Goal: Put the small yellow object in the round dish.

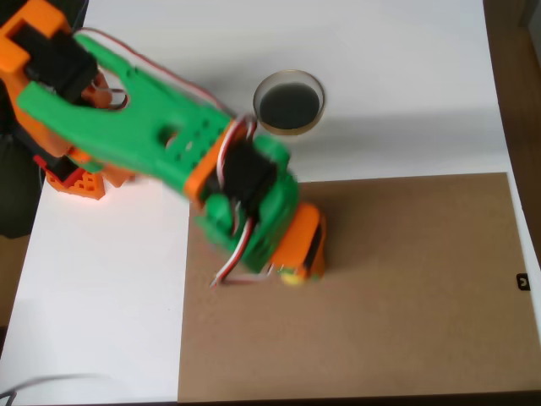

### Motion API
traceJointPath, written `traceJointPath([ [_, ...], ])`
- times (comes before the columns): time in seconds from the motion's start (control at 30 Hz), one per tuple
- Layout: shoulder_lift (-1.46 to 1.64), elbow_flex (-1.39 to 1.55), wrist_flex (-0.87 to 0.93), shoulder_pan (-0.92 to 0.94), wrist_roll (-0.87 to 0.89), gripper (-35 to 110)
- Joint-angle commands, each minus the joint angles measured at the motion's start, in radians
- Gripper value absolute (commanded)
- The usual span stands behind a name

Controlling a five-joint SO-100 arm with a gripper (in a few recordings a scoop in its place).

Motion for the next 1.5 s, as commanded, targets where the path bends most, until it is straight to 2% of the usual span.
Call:
traceJointPath([
  [0.0,0.156,-0.058,0.049,-0.133,-0.018,0],
  [0.47,0.218,0.002,0.112,-0.543,0.063,0],
  [0.8,0.350,0.221,0.067,-0.772,0.141,0],
  [1.13,0.420,0.400,0.003,-0.890,0.199,0],
  [1.47,0.428,0.569,-0.212,-0.894,0.187,0],
])
